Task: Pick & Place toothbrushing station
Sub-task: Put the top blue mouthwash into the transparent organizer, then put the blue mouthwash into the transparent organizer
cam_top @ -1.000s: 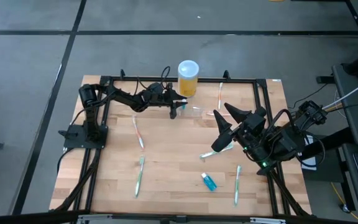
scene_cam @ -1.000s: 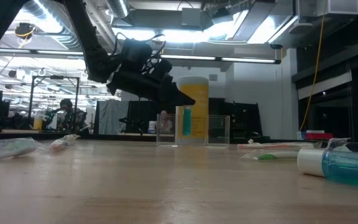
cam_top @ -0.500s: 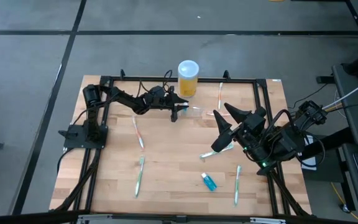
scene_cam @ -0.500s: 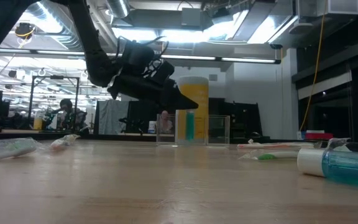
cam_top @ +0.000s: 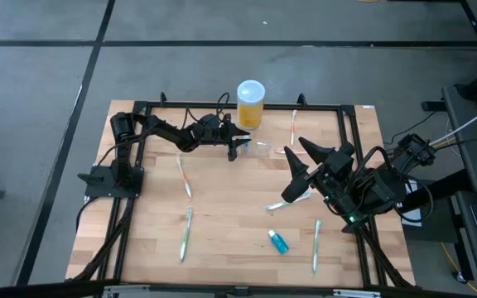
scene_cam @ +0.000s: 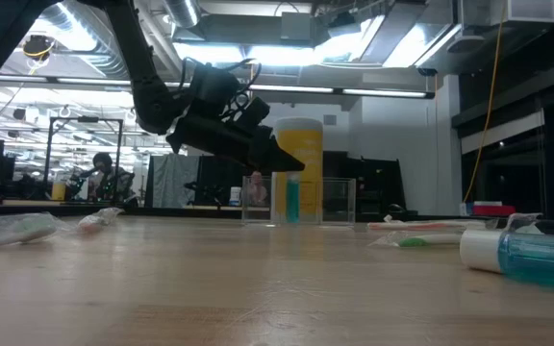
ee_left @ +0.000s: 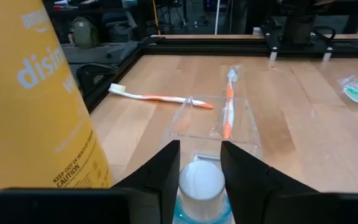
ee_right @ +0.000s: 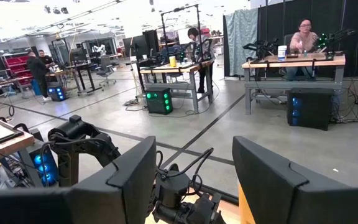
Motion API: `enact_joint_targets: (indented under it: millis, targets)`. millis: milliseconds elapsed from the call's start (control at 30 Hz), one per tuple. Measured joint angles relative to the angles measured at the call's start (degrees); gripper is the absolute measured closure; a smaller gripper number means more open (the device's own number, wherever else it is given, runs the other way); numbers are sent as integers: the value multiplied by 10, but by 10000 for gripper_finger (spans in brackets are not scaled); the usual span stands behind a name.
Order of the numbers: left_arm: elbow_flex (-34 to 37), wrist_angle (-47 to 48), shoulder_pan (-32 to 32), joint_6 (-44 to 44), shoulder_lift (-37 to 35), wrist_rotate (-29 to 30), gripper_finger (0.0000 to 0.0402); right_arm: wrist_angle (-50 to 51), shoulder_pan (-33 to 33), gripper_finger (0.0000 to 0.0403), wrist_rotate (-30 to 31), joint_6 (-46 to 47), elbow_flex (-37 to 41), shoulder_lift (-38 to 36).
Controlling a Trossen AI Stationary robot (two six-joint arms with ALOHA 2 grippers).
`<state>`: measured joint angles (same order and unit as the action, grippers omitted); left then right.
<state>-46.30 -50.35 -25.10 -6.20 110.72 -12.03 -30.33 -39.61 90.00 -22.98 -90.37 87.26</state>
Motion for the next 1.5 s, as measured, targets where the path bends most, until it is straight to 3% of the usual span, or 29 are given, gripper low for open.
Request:
enact_joint_targets:
  millis: [167, 433, 833, 1167, 1267, 1400, 1500]
  targets:
    - [0, 0, 0, 3, 0, -1, 304, 0, -3, 190, 0, 0, 0, 0]
    - [0, 0, 0, 9, 0, -1, 276, 7, -5, 190, 0, 3, 0, 0]
    - [0, -17, 0, 8, -4, -1, 272, 23, -5, 190, 0, 16, 0, 0]
    - [0, -3, 0, 0, -98, 5, 272, 27, -6, 190, 0, 10, 0, 0]
    - [0, 88, 0, -14, -168, 24, 272, 26, -17, 190, 0, 5, 0, 0]
    - [0, 314, 7, -37, -280, 77, 272, 33, -50, 190, 0, 10, 6, 2]
    - [0, 460, 16, 6, -352, 66, 273, 36, -75, 190, 0, 60, 36, 3]
